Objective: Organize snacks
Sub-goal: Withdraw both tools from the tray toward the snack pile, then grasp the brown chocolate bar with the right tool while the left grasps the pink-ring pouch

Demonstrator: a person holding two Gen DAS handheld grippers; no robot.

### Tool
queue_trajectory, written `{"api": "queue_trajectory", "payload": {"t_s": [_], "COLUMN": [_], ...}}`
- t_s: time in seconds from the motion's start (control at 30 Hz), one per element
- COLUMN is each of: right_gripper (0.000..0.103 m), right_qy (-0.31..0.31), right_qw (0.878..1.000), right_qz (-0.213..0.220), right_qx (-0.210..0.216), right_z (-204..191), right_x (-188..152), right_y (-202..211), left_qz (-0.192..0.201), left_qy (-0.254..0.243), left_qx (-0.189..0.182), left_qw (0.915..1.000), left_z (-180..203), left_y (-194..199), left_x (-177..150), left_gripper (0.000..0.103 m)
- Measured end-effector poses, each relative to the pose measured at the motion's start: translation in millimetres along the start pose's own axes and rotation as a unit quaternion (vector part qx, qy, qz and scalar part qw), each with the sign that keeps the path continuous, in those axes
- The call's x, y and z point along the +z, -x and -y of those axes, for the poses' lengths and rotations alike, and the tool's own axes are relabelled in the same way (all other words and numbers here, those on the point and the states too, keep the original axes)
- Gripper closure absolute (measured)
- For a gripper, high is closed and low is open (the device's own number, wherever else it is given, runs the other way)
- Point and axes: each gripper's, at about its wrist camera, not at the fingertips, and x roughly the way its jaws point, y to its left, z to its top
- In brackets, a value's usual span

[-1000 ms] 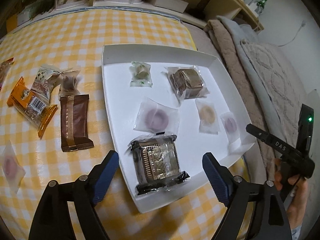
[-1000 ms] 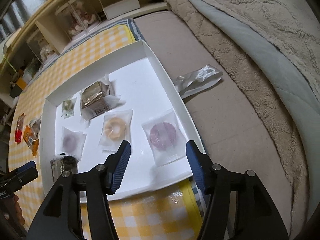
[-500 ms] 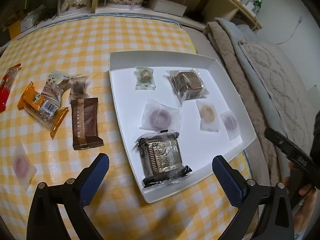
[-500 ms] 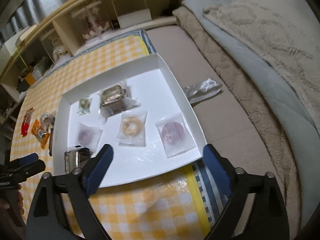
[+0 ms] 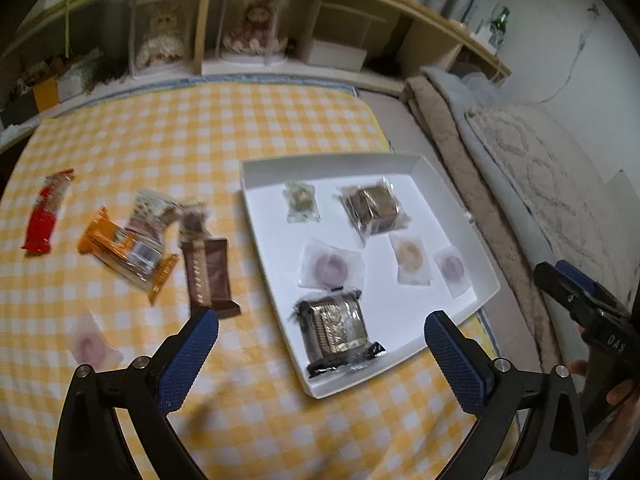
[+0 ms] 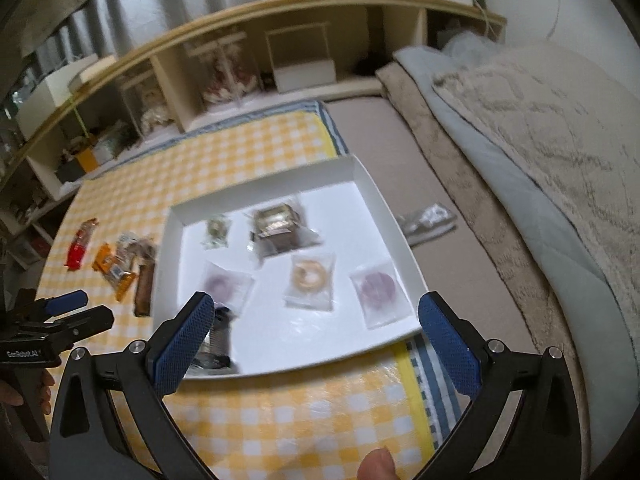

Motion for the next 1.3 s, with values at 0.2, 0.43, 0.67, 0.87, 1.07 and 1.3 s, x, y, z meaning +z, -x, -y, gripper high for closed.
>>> {"api": "queue_trajectory", "payload": {"t_s": [0.2, 0.43, 0.67, 0.87, 1.07, 1.3], "right_gripper": [0.0, 0.0, 0.0, 0.0, 0.0, 0.009], "right_qy": [0.022, 0.062, 0.109, 0.133, 0.126, 0.078], "right_qw": [0.999, 0.997, 0.991, 0.986, 0.983, 0.981], "right_qz": [0.016, 0.021, 0.009, -0.009, -0.037, -0.105], "right_qx": [0.022, 0.048, 0.079, 0.102, 0.124, 0.143], "right_z": [-32, -84, -145, -185, -208, -217], "right_x": [11, 23, 24, 20, 12, 6], "right_y": [10, 9, -5, -27, -60, -118], "left_qz": [0.027, 0.047, 0.055, 0.042, -0.001, -0.066], "left_qy": [-0.01, 0.001, 0.042, 0.074, 0.169, 0.302], "left_qx": [0.018, 0.051, 0.083, 0.114, 0.091, 0.016], "left_qw": [0.9994, 0.9976, 0.9941, 0.9898, 0.9814, 0.9508], "left_z": [-13, -52, -106, -147, -187, -230], "left_y": [41, 87, 121, 124, 93, 43], "left_x": [3, -6, -19, -31, -37, -45], "left_gripper": [0.0, 0.0, 0.0, 0.0, 0.0, 0.021]}}
